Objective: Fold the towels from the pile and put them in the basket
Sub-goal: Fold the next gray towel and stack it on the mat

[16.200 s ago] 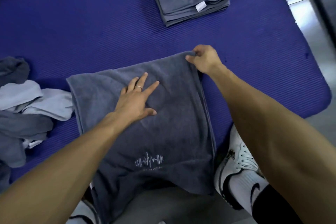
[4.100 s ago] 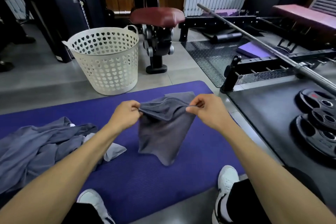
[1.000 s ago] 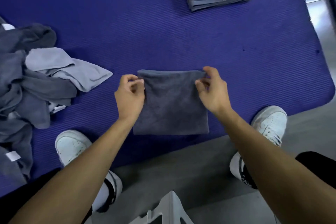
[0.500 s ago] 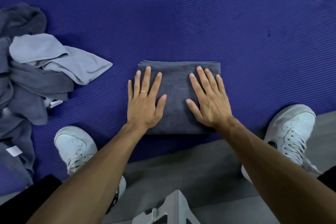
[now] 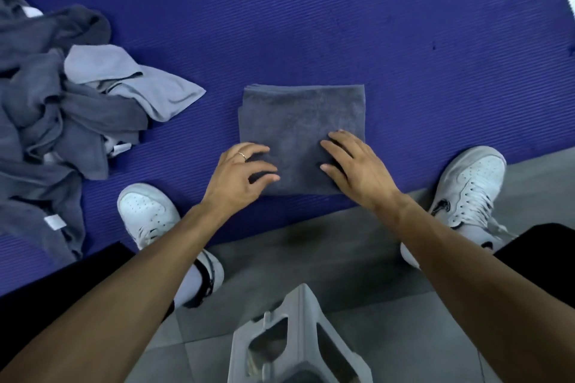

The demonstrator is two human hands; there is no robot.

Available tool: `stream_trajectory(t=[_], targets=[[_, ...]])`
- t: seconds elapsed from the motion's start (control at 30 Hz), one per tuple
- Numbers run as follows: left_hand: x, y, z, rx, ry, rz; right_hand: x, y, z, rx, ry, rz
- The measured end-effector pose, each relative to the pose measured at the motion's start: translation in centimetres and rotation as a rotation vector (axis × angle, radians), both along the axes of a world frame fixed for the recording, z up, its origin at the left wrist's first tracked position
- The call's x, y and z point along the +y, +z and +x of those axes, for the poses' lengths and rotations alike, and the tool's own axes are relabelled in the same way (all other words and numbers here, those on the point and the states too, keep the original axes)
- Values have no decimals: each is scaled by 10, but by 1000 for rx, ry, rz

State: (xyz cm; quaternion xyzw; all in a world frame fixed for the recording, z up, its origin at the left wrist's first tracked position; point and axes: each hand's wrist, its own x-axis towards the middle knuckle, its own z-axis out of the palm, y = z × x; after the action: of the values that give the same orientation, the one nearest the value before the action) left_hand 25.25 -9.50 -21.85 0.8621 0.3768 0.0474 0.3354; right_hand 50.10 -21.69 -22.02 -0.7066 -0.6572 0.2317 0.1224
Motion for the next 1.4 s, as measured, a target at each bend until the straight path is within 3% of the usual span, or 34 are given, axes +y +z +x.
stream_trajectory(t=[0.1,0.23,0.33,0.53,0.7,0.87,1.03,1.23,1.4], targets=[[-4,-1,0,23,-8,5,-10,-1,-4,74,-43,38],[-13,-6,-3,146,-223,117,-20,-8,-7,97,11,11],[-11,-5,5,134,-191,138,-24,-13,-4,113,20,-13],[19,31,26,88,22,-329,-17,18,4,168,47,-119],[49,87,31,29,107,-529,5,79,21,398,-279,-65],[50,142,33,-175,143,-537,15,149,34,623,-461,8],[32,187,40,55,51,-332,3,205,38,659,-553,66],[15,244,61,-482,423,-455,-23,239,47,761,-796,101],[6,284,87,-570,381,-281,-26,267,56,843,-707,30]])
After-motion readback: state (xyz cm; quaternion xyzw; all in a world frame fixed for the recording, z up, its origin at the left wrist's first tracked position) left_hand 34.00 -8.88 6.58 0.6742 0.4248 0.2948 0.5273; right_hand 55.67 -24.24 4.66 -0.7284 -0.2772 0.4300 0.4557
